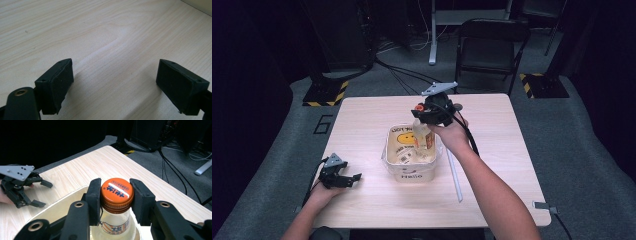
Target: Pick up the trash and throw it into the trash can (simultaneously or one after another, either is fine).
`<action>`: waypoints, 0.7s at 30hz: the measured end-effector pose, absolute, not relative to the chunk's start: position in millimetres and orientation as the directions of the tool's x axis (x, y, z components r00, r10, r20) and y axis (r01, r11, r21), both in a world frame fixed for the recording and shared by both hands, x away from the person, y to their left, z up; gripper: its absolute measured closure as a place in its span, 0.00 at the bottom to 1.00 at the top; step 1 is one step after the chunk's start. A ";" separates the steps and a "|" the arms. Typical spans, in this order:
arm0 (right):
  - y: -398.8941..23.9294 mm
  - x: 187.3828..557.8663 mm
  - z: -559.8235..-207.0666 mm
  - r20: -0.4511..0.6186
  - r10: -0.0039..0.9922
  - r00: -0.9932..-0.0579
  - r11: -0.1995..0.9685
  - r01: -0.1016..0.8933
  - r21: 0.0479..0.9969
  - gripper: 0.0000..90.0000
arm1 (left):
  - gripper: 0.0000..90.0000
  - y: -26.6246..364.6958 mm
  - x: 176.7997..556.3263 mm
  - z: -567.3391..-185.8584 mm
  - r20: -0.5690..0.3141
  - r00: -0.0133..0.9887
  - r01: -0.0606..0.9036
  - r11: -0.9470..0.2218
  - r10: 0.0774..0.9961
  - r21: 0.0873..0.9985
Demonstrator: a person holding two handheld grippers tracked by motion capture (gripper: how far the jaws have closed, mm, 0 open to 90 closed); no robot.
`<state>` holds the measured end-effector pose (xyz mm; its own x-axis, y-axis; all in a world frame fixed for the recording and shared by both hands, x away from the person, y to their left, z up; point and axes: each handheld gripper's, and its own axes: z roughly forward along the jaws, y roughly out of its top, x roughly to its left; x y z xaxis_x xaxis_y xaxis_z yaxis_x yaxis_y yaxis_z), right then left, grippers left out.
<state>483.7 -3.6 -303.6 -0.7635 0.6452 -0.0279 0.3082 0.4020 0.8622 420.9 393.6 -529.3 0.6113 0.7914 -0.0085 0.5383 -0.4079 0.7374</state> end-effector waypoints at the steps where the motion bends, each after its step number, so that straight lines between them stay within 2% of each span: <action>1: -3.7 483.8 -305.1 -0.027 0.646 -0.763 0.402 0.310 0.862 0.69 | 0.16 393.4 421.0 -529.6 -0.008 0.610 0.537 -0.406 0.793 0.740; 21: -0.4 483.8 -335.5 -0.025 0.660 -0.750 0.414 0.336 0.846 0.69 | 0.16 393.6 421.0 -529.3 -0.009 0.613 0.538 -0.408 0.790 0.737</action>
